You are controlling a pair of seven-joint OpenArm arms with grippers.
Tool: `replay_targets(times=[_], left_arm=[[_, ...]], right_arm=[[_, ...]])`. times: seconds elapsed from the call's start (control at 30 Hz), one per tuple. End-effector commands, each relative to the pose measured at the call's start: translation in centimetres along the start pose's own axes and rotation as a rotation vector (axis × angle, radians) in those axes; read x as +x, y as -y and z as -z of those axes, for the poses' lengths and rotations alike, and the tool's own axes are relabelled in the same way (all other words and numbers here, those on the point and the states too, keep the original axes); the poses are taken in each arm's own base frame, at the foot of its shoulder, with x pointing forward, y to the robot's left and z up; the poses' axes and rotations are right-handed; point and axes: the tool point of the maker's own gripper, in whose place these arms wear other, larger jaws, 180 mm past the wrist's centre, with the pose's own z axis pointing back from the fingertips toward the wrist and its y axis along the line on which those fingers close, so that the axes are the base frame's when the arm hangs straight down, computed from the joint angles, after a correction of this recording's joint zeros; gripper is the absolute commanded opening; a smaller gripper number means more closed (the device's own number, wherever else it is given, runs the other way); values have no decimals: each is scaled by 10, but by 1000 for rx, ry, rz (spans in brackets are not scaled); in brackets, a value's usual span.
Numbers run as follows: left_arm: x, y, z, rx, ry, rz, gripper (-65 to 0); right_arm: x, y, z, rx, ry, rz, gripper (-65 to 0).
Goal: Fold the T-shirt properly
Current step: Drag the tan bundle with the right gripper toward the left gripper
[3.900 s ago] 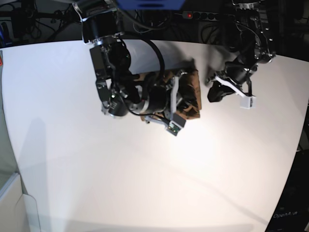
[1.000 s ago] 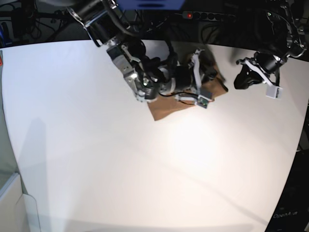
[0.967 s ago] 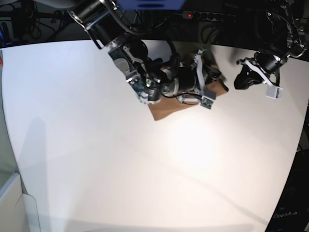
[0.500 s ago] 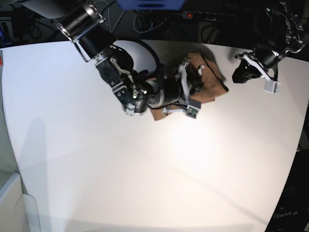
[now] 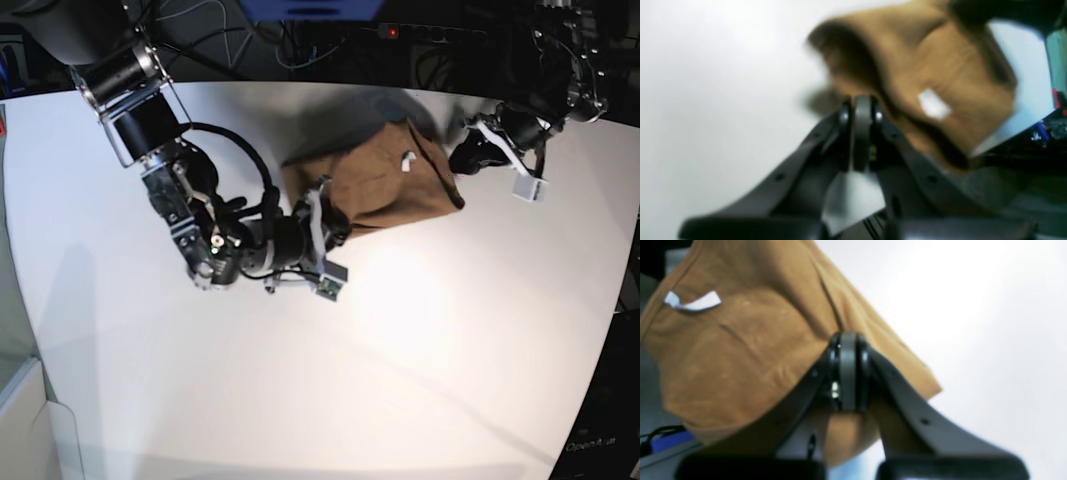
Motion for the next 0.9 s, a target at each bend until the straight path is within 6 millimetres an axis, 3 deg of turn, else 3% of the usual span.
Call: replay_targets(times=[0.0, 0.1, 0.37, 0.63, 0.73, 0.87], left_arm=[[19, -1, 1, -15, 54, 8, -633], [23, -8, 15, -24, 56, -30, -633], [34, 31, 66, -158, 4, 6, -633], [32, 33, 77, -124, -25, 60, -633], [30, 33, 79, -114, -40, 74, -633], [31, 34, 80, -117, -36, 73, -633]], right_arm=[[19, 5, -8, -8, 53, -26, -644], [15, 9, -10, -17, 43, -27, -644], [11, 15, -15, -32, 32, -33, -647], [41, 28, -48, -111, 68, -161, -643], [32, 44, -60, -148, 41, -169, -643], [5, 75, -71, -220, -34, -152, -646]])
